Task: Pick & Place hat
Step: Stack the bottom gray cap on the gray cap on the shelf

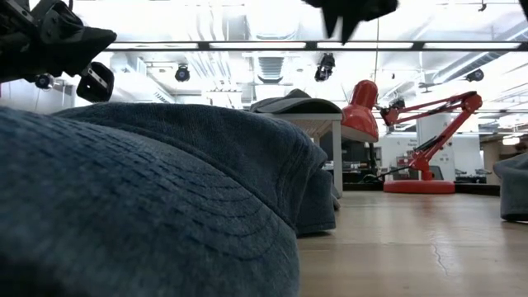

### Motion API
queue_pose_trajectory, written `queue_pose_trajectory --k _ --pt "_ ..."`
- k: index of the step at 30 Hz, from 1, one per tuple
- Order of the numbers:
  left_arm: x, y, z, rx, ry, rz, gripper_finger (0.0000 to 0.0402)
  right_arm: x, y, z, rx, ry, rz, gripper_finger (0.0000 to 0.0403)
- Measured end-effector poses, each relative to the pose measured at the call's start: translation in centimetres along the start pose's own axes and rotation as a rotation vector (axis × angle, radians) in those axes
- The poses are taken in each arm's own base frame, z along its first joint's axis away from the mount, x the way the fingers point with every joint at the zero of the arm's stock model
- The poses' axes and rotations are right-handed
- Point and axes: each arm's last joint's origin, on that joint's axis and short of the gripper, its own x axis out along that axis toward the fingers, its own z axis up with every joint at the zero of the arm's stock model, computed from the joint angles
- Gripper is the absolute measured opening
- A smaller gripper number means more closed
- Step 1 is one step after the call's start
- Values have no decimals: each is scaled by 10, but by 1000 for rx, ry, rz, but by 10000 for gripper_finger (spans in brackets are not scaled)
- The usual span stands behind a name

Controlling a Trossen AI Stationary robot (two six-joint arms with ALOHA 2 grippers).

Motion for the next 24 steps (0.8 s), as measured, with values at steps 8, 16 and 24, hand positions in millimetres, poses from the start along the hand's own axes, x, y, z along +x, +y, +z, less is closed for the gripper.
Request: queue_pose_trajectory --k 8,16,24 --pt "0 0 0 0 4 2 0 15 -12 -72 160 164 -86 143" --pt "0 0 -1 -1 7 3 0 20 -36 -133 306 222 -187 183" --pt "0 0 -1 0 6 3 0 27 -53 -174 342 202 -242 232"
